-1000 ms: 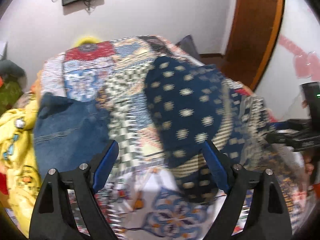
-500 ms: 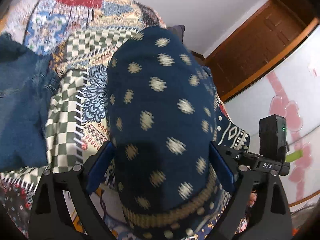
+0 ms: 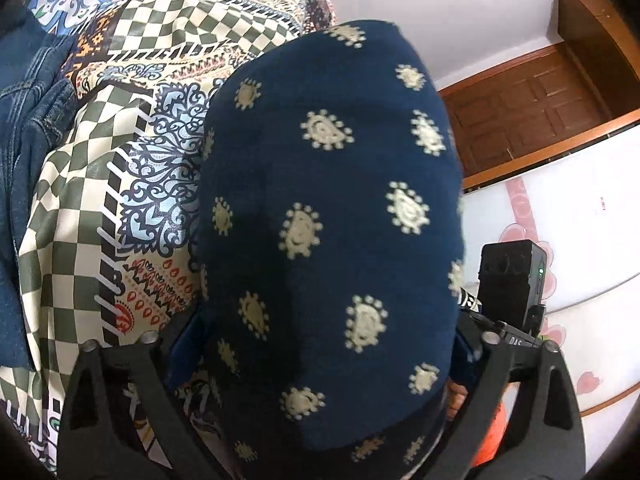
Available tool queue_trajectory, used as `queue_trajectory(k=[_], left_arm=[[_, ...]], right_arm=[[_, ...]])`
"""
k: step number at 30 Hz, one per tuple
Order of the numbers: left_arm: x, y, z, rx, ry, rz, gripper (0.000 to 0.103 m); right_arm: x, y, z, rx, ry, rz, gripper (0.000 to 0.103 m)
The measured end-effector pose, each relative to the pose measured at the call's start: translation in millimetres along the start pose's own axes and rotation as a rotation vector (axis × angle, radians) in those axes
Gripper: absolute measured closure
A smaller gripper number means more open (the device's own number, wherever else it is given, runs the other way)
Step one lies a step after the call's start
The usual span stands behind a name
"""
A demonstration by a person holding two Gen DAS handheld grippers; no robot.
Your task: Fold large clothes
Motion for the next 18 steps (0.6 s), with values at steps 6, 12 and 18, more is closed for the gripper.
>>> queue_trajectory(k=[6, 12, 18], left_arm=[[24.8, -19.7, 5.4, -0.057, -0.026, -0.026, 0.029], [71.7, -60.2, -0.2, -0.161, -0.093, -0.011, 0.034], [142.0, -88.7, -7.8, -0.271, -0.198, -0.028, 0.035]], right_arm=[[10.2, 23.5, 2.3, 0.045, -0.004, -0.033, 0.075], [25.7, 71.9, 3.5, 0.138, -0.041, -0.027, 0.078], [38.1, 130.6, -0.7, 0.223, -0.1, -0.055, 0.079]])
Point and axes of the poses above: each gripper's, at about its wrist camera, not at the fingertips, and x roughly against the way its jaws point, y to its left, z to its underside, the point moved 6 cm from there along -x, roughly the way its jaws point, and after that the axes turned 3 degrees about z, right-handed, at the moved point
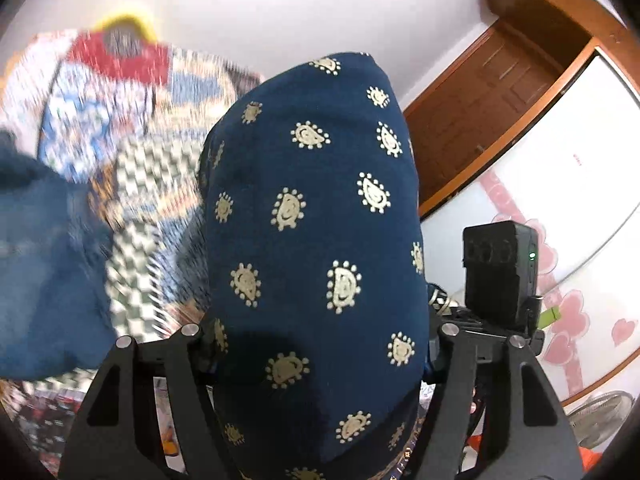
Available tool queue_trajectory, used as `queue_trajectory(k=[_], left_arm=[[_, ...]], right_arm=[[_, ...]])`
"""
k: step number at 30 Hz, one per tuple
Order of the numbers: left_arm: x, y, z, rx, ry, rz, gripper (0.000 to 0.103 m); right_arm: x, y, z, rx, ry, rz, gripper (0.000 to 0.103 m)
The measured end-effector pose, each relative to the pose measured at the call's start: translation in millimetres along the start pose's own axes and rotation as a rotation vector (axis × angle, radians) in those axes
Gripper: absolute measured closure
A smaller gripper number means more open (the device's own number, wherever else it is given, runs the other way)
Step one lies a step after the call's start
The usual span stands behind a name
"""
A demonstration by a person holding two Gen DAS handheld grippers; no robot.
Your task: Fold large clothes
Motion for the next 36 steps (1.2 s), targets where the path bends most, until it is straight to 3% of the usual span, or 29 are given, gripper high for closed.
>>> queue_trajectory(k=[7, 15, 22, 28, 32, 34, 36], left_arm=[[64.3, 29.2, -25.0, 0.016, -0.098, -0.003, 0.035], [108.6, 124.5, -35.3, 0.108, -0.124, -0.039, 0.035], [97.5, 235.3, -24.7, 0.269, -0.094, -0.076, 0.035], [82.9, 334.8, 6.7, 0.46, -0.05, -0.09, 0.034], [88.3, 348.3, 22.0, 0.478, -0.082, 0.009, 0.032], [89.8, 343.8, 23.7, 0.452, -0.071, -0.017, 0.031], [93.1, 332.5, 22.6, 0.382, -0.051, -0.099, 0.03]], right_arm=[[-21.6, 71.7, -24.1, 0.099, -0.033, -0.019, 0.079], [-106.8, 117.5, -30.9, 0.15, 0.045, -0.005, 0.079], [-202.7, 114.1, -24.4, 0.124, 0.16, 0.044, 0.079], [-247.2, 93.7, -28.3, 0.071, 0.236, 0.065, 0.078], [-250.2, 85.0, -19.8, 0.016, 0.268, 0.008, 0.072], [-240.8, 83.9, -12.1, 0.029, 0.265, 0.03, 0.065], [-230.0, 83.3, -9.1, 0.062, 0.25, 0.075, 0.058]])
Point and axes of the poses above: each gripper's, at about its wrist camera, not at the fingertips, and x roughly against the way its jaws point, y to its left, z to its underside, the point moved 6 cm from there along -x, roughly the way its jaws point, and after that the axes turned 3 degrees about z, right-handed, at the moved point
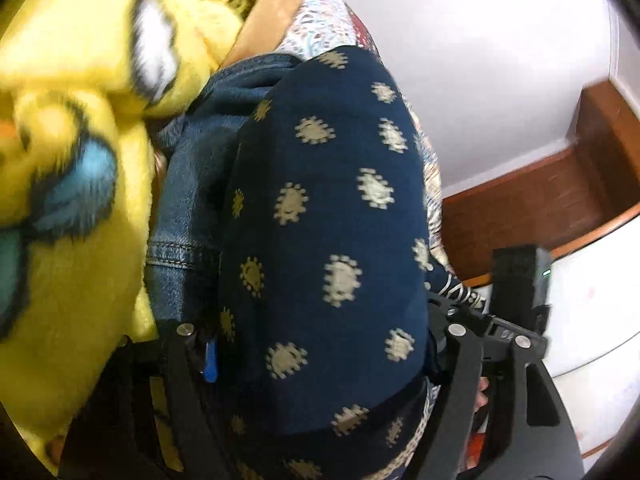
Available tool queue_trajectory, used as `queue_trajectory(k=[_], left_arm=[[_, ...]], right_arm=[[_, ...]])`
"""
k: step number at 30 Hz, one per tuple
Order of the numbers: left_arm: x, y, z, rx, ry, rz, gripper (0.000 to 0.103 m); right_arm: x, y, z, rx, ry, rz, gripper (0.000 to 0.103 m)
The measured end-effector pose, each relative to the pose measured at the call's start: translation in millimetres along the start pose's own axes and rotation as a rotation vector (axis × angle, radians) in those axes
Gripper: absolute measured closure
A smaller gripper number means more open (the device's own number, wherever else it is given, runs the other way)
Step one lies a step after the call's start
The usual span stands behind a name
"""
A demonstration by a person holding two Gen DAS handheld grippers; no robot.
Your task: Fold large clothes
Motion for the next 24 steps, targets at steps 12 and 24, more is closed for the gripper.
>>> queue_trajectory(k=[12, 24], left_arm=[[55.3, -55.7, 33.4, -0.229, -0.095, -0.347, 0.029], [152.6, -160.7, 61.1, -0.37, -0.343, -0.405, 0.029]], right_arm=[[75.9, -2.4, 27.1, 0.154, -0.104, 0.276, 0.052], [201.4, 93.9, 50.8, 0.29, -0.459, 0.29, 0.052]])
Point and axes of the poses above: each gripper's, at about its wrist camera, not at the fingertips, and x roughly against the way its jaws point, y to its left, z to its underside, the point moved 6 cm from there along -x, roughly the way its jaws point, and after that the axes turned 3 degrees about z, right-handed, at the moved point
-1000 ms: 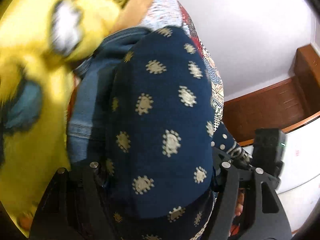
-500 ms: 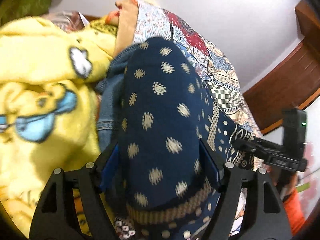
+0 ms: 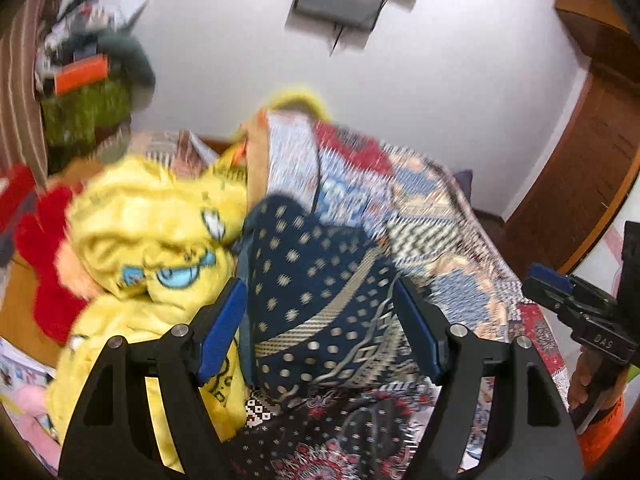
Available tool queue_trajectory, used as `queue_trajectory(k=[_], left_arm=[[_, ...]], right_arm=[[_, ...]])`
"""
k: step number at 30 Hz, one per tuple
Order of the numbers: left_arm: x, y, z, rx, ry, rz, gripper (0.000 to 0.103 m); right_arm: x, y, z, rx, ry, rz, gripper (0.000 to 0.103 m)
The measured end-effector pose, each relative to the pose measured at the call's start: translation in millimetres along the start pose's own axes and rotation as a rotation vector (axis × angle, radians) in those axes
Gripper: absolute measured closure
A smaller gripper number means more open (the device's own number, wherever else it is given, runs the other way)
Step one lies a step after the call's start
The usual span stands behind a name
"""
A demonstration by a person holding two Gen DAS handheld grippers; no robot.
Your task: Fold large clothes
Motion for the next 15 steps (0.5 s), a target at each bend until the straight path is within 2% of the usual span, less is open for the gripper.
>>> queue_trajectory(k=[8, 15], left_arm=[[115.9, -81.2, -7.0, -0.146, -0.278, 0.013, 0.029], [171.7, -117.8, 13.0, -0.155, -0.403, 0.031, 0.029]], right_arm=[[96.1, 42.2, -19.9, 0.05, -0.26, 0.011, 0.052], [145.6, 59.5, -14.4, 0.07, -0.391, 0.022, 0.052]])
Point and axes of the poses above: each gripper's, at about its wrist camera, not at the fingertips, and x roughly against the way its jaws point, y to its left, z to its underside, the point moved 6 cm from there along -x, roughly the way its jaws point, and after that the axes turned 3 degrees about z, right-handed, at the moved point
